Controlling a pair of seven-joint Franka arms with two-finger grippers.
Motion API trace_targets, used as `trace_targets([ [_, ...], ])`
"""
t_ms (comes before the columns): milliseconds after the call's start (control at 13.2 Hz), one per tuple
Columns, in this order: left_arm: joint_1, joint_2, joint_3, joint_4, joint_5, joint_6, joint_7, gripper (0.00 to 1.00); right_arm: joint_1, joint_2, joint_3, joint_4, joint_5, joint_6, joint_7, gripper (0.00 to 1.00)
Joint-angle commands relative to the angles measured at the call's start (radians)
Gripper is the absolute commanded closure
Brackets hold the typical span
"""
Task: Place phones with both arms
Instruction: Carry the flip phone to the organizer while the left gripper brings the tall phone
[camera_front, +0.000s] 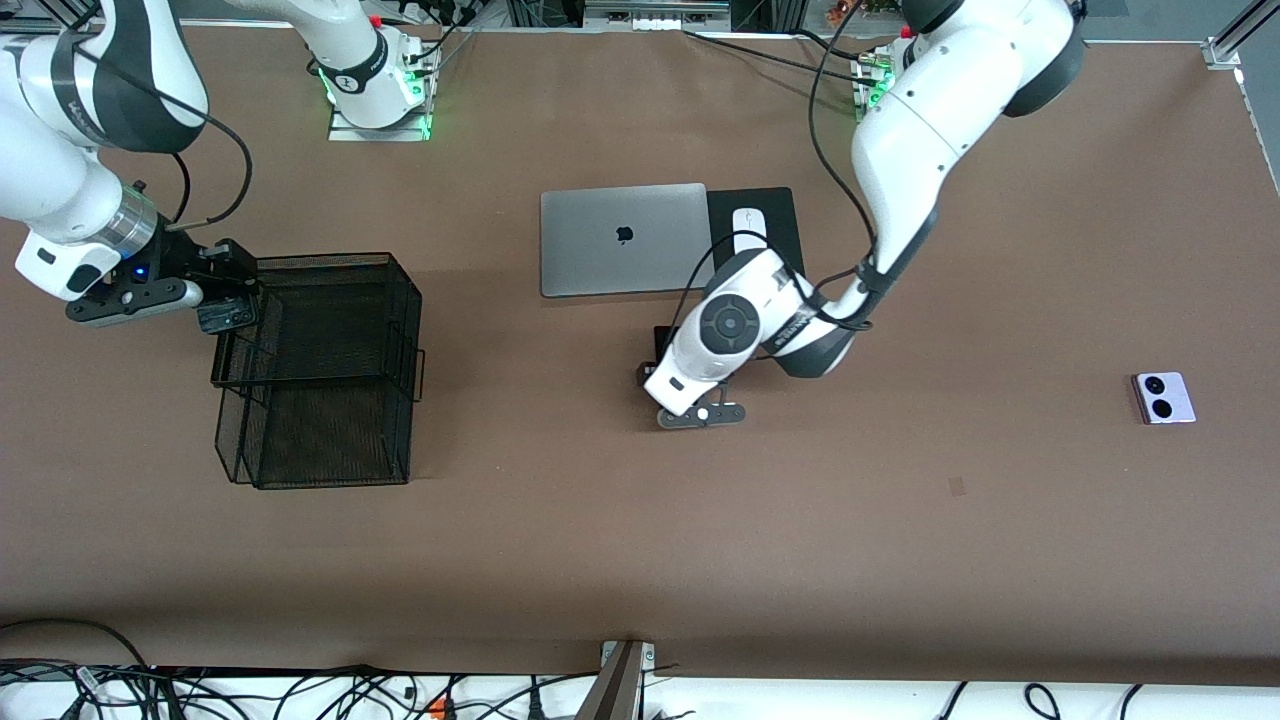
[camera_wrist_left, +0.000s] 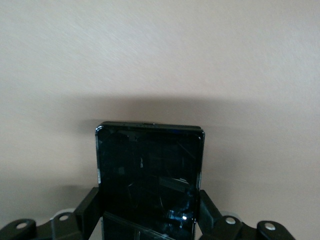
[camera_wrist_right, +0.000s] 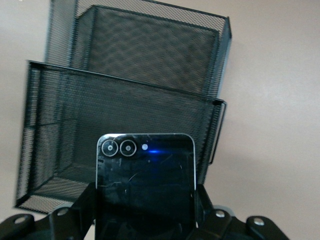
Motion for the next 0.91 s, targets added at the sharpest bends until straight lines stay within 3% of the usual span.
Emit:
trace_targets([
  [0,-0.053,0.038,0.026,0.047,-0.008,0.043,-0.044,0.52,0.016,0.063,-0.015,-0.012,0.023,0.091,-0.019,0.71],
  [76,-0.053,0.039,0.032,0.047,-0.011,0.048,-0.047,0.5,0.014,0.097,-0.015,-0.017,0.052,0.125,-0.019,0.71],
  [151,-0.055,0.039,0.033,0.048,-0.01,0.048,-0.044,0.16,0.014,0.132,-0.015,-0.023,0.088,0.151,-0.019,0.71],
  [227,-0.055,0.032,0.033,0.048,-0.004,0.047,-0.034,0.0,0.014,0.161,-0.015,-0.023,0.112,0.165,-0.019,0.71],
  [378,-0.035,-0.02,0.03,0.037,0.001,0.024,-0.037,0.0,0.013,0.211,-0.015,-0.023,0.153,0.178,-0.021,0.71],
  [681,0.058,-0.202,0.029,0.043,0.001,-0.308,-0.035,0.0,0.005,0.263,-0.015,-0.022,0.185,0.175,-0.021,0.66],
  [833,0.144,-0.255,0.041,0.04,0.002,-0.494,-0.032,0.0,0.005,0.271,-0.015,-0.005,0.213,0.152,-0.015,0.0],
])
